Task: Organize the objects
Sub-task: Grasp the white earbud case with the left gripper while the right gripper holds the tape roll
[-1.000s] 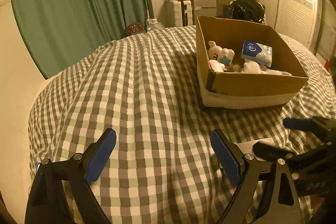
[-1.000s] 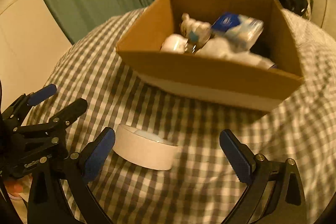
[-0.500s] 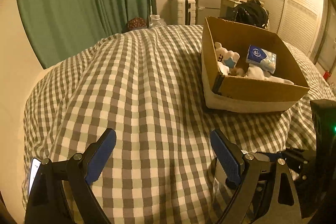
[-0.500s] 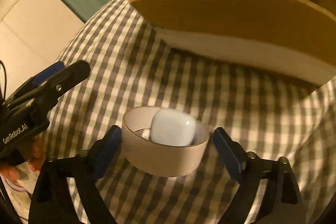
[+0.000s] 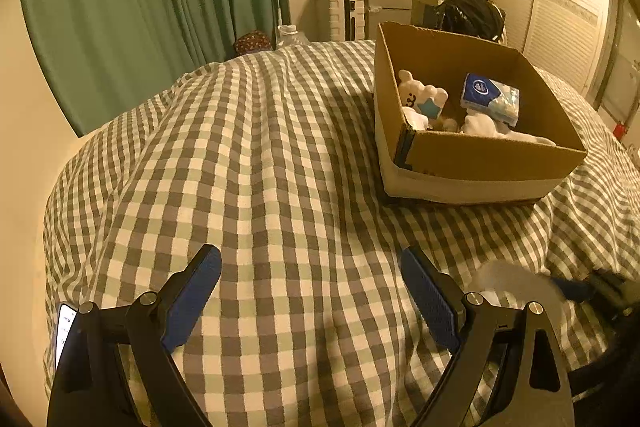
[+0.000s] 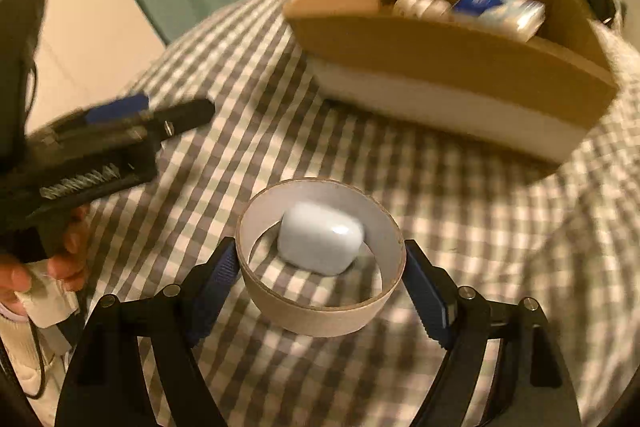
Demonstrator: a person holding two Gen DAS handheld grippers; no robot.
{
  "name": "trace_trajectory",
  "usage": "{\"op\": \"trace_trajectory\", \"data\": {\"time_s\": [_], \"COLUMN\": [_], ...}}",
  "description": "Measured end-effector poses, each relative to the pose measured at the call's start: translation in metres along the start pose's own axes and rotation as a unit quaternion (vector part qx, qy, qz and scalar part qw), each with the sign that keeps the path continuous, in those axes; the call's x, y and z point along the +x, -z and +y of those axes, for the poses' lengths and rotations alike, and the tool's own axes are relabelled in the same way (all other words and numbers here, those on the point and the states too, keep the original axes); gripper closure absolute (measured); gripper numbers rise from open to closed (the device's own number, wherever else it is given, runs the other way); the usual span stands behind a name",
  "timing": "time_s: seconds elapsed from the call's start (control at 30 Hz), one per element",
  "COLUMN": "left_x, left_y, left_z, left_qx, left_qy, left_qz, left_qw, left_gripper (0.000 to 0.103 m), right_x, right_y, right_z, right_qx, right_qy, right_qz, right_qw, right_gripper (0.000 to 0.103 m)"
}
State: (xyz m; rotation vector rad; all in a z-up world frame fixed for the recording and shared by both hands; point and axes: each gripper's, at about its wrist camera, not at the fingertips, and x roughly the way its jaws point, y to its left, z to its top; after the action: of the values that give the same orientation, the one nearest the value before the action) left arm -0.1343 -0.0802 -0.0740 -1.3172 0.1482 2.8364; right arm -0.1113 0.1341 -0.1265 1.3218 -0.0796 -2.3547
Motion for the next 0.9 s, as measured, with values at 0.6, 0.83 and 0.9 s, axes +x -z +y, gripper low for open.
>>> {"op": "trace_trajectory", "data": {"time_s": [0.6, 0.83, 0.9], "left_x": [0.035, 0.072, 0.075], "left_y": [0.028, 0.033, 0.032], "left_z": [-0.092, -0.109, -0.109], "left_qx": [0.112, 0.119, 0.113], "left_qy": [0.054, 0.076, 0.078], "left_qz": [0.044, 0.100, 0.101], "left_qw": [0.9913, 0.9849, 0.9854], "left_gripper": [0.009, 0.042, 0.050], "right_x": [-0.052, -0.052, -0.053], "right_y": [-0.035, -0.025, -0.024], "right_z": [-0.058, -0.062, -0.063], "right_qx": [0.050, 0.054, 0.055], "right_qy": [0.096, 0.088, 0.086], "right_qz": [-0.083, -0.084, -0.086], "right_qw": [0.991, 0.991, 0.991], "right_gripper": [0.023, 0.023, 0.023]}}
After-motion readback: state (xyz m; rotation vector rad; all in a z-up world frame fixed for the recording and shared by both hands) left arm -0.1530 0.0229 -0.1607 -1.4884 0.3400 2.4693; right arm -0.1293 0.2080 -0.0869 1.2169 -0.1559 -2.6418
